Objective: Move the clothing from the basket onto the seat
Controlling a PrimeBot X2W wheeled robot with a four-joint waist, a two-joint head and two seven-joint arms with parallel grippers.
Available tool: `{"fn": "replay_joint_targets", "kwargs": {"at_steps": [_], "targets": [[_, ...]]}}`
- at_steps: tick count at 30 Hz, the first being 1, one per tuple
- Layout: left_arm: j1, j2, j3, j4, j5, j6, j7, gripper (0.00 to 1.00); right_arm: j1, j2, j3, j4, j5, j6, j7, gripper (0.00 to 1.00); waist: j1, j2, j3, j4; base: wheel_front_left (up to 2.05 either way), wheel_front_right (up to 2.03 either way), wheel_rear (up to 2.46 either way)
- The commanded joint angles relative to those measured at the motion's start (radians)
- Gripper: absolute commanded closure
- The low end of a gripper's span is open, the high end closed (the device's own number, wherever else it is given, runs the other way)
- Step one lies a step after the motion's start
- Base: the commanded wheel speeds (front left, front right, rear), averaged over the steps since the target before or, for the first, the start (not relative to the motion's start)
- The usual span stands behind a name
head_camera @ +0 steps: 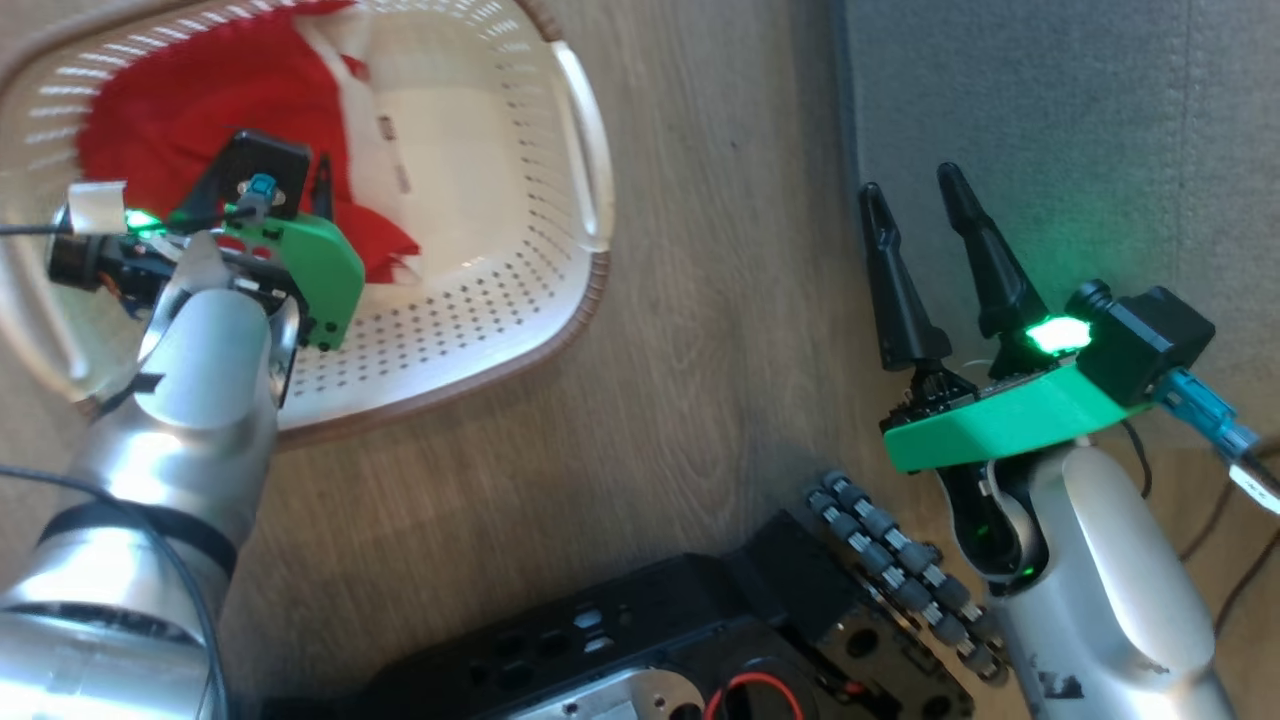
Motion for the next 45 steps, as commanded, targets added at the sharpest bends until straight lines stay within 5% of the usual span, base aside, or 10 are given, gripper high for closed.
{"fn": "replay_joint_targets", "kwargs": {"at_steps": [1,14,23,38,39,40,41,43,45], "targets": [[0.011,0.029,0.011,0.022,0.007,0.018,-0.005,0.0,0.064,-0.001,0.002,-0.022,0.011,0.005,-0.006,0.0,-0.0002,0.0001,0.038,-0.037,0.0,0.0,0.0],[-0.163,0.062,-0.044,0.115,0.061,0.135,0.078,0.0,0.106,0.012,-0.018,-0.057,0.025,0.005,-0.006,0.0,-0.0002,0.0001,0.085,-0.031,0.0,0.0,0.0],[-0.202,0.07,-0.121,0.122,0.097,-0.007,0.262,0.0,0.127,0.016,-0.016,-0.069,0.031,0.005,-0.006,0.0,-0.0002,0.0001,0.096,-0.037,0.0,0.0,0.0],[-0.198,0.062,-0.178,0.123,0.094,-0.131,0.517,0.0,0.149,0.02,-0.012,-0.084,0.022,0.005,-0.006,0.0,-0.0002,0.0001,0.112,-0.025,0.0,0.0,0.0],[-0.196,0.06,-0.18,0.123,0.091,-0.143,0.536,0.22,0.148,0.02,-0.012,-0.085,0.022,0.005,-0.006,0.0,-0.0002,0.0001,0.113,-0.023,0.0,0.0,0.0],[-0.194,0.058,-0.179,0.123,0.085,-0.153,0.554,0.58,0.148,0.02,-0.011,-0.085,0.021,0.005,-0.006,0.0,-0.0002,0.0001,0.114,-0.021,0.0,0.0,0.0],[-0.194,0.058,-0.179,0.123,0.085,-0.153,0.554,0.58,0.148,0.02,-0.011,-0.085,0.021,0.005,-0.006,0.0,-0.0002,0.0001,0.114,-0.021,0.0,0.0,0.0],[-0.194,0.055,-0.179,0.123,0.077,-0.166,0.575,1.0,0.146,0.02,-0.008,-0.086,0.021,0.005,-0.006,0.0,-0.0002,0.0001,0.116,-0.019,0.0,0.0,0.0],[-0.195,0.057,-0.182,0.123,0.075,-0.168,0.577,1.0,0.144,0.02,-0.004,-0.086,0.019,0.005,-0.006,0.0,-0.0002,0.0001,0.116,-0.018,0.0,0.0,0.0]]}}
